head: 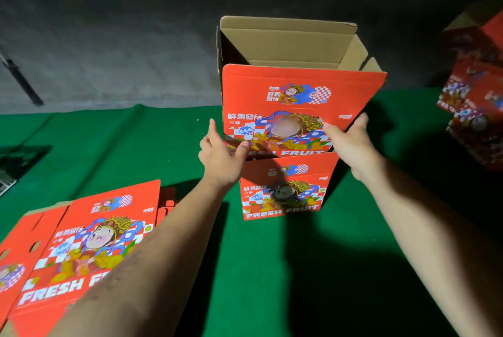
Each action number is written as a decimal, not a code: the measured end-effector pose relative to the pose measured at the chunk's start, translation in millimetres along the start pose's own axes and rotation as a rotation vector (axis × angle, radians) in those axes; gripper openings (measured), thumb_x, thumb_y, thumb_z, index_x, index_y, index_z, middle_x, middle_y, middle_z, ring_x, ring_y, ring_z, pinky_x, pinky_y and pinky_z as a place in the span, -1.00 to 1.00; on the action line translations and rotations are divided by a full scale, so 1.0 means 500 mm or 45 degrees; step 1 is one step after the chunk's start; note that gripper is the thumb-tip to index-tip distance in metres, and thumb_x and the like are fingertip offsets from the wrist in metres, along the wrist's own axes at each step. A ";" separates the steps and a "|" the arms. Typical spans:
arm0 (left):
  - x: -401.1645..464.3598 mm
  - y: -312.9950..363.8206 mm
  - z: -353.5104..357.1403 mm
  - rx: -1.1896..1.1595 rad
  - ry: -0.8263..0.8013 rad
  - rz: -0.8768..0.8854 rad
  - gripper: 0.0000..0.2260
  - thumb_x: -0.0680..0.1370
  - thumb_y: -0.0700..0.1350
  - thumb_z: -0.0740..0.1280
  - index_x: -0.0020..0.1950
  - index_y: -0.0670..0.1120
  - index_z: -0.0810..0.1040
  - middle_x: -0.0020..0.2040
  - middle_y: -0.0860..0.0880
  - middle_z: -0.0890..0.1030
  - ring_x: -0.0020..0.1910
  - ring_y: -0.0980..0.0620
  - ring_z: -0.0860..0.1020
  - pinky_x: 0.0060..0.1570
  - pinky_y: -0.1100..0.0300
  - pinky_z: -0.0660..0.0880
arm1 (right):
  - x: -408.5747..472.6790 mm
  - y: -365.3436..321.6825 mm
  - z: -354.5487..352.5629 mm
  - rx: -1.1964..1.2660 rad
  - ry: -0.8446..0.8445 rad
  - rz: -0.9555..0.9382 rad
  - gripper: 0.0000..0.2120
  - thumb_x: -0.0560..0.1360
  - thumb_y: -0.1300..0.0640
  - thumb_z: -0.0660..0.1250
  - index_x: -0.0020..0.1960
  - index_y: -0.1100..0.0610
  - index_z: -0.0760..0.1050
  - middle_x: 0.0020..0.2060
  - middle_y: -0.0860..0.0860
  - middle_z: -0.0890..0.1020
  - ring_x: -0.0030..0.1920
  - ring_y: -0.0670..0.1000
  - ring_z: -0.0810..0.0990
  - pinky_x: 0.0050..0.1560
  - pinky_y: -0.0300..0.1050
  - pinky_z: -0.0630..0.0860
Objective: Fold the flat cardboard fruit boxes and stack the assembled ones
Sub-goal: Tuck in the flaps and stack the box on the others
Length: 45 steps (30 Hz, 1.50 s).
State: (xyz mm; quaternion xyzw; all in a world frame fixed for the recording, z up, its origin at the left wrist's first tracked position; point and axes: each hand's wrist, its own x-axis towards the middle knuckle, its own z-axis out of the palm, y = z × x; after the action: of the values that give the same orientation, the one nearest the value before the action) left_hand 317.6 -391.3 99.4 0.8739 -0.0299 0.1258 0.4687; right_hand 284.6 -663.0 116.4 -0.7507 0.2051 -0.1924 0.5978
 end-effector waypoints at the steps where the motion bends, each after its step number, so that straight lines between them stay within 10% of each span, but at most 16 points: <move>1: -0.018 0.007 0.005 -0.023 0.096 -0.076 -0.22 0.56 0.01 0.47 0.63 -0.15 0.12 0.47 -0.28 0.33 0.49 -0.25 0.26 0.47 -0.05 0.17 | -0.018 -0.003 0.003 0.024 0.097 0.020 -0.30 0.53 0.01 0.42 0.53 0.05 0.12 0.28 0.05 0.51 0.17 0.04 0.60 0.01 -0.08 0.53; 8: -0.126 0.041 0.006 -0.182 0.283 0.073 -0.32 0.50 -0.04 0.54 0.50 -0.17 0.28 0.39 -0.21 0.37 0.43 -0.19 0.26 0.33 0.09 0.16 | -0.147 -0.002 0.024 0.302 0.318 0.259 -0.12 0.47 0.07 0.44 0.58 0.04 -0.05 0.31 0.18 0.41 0.20 0.16 0.59 0.13 0.16 0.64; 12: -0.120 0.064 -0.029 -0.173 0.174 0.293 -0.36 0.58 -0.06 0.45 0.59 -0.11 0.27 0.42 -0.14 0.44 0.42 -0.05 0.34 0.42 0.11 0.21 | -0.160 -0.010 0.001 0.403 0.198 -0.057 -0.36 0.51 0.06 0.48 0.44 0.04 0.20 0.26 0.06 0.58 0.17 0.02 0.65 0.25 0.12 0.59; 16: -0.065 0.079 -0.059 -0.177 0.211 0.303 -0.73 0.65 -0.01 0.34 0.30 -0.08 0.48 0.20 -0.02 0.61 0.20 -0.02 0.56 0.31 -0.07 0.43 | -0.104 -0.042 -0.035 0.176 0.331 -0.366 -0.41 0.42 -0.13 0.50 0.33 0.00 0.34 0.22 0.03 0.48 0.23 -0.04 0.53 0.30 -0.09 0.46; 28: 0.035 0.087 0.002 -0.424 -0.212 0.243 -0.64 0.65 -0.21 0.29 0.45 -0.11 0.38 0.32 0.03 0.59 0.27 0.21 0.58 0.36 -0.13 0.48 | 0.052 -0.020 -0.056 0.022 0.256 -0.334 -0.48 0.55 0.05 0.47 0.37 0.18 0.32 0.06 -0.11 0.61 -0.09 -0.34 0.62 -0.10 -0.52 0.46; 34: -0.004 0.036 0.042 -0.037 -0.342 0.205 -0.47 0.60 -0.19 0.32 0.54 0.01 0.26 0.36 0.01 0.58 0.34 -0.10 0.56 0.35 -0.06 0.46 | 0.029 0.096 -0.049 -0.089 0.034 0.229 -0.52 0.60 -0.12 0.37 0.36 0.10 0.31 0.24 0.07 0.59 0.10 0.08 0.59 0.30 0.16 0.54; 37: -0.030 0.017 0.049 -0.007 -0.336 0.245 -0.37 0.59 -0.25 0.31 0.63 -0.03 0.20 0.51 -0.06 0.40 0.51 -0.07 0.38 0.53 -0.02 0.28 | -0.006 0.096 -0.043 0.057 -0.027 0.442 -0.56 0.61 -0.15 0.35 0.34 0.03 0.30 0.19 0.02 0.58 -0.08 -0.05 0.56 0.01 -0.06 0.54; 39: -0.047 0.014 0.053 -0.019 -0.237 0.253 -0.40 0.61 -0.22 0.33 0.63 -0.07 0.22 0.54 -0.13 0.27 0.56 0.07 0.26 0.60 0.13 0.12 | -0.027 0.094 -0.027 0.024 0.119 0.332 -0.42 0.58 0.00 0.40 0.49 0.05 0.20 0.28 0.05 0.50 -0.04 -0.06 0.53 -0.13 -0.18 0.45; 42: -0.083 0.018 0.060 -0.158 -0.022 0.260 -0.58 0.63 -0.18 0.35 0.48 -0.10 0.40 0.34 -0.11 0.34 0.21 0.51 0.32 0.39 0.36 0.25 | -0.099 0.083 0.019 -0.177 0.450 -0.035 -0.35 0.47 0.14 0.38 0.50 0.05 0.23 0.36 0.16 0.32 0.27 0.18 0.39 0.30 -0.02 0.38; 45: -0.130 0.018 0.071 -0.274 -0.002 0.236 -0.81 0.64 -0.17 0.34 0.25 -0.06 0.56 0.20 -0.07 0.48 0.18 0.23 0.45 0.37 0.01 0.40 | -0.188 0.074 0.092 -0.216 0.264 -0.457 -0.44 0.41 0.20 0.35 0.39 0.07 0.36 0.26 0.10 0.37 0.31 0.17 0.40 0.43 0.13 0.32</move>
State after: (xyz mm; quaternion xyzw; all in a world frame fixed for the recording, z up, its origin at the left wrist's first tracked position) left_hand 260.2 -430.0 72.1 0.8122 -0.1241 0.1640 0.5460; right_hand 227.0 -582.4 66.6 -0.7989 0.1439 -0.3539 0.4645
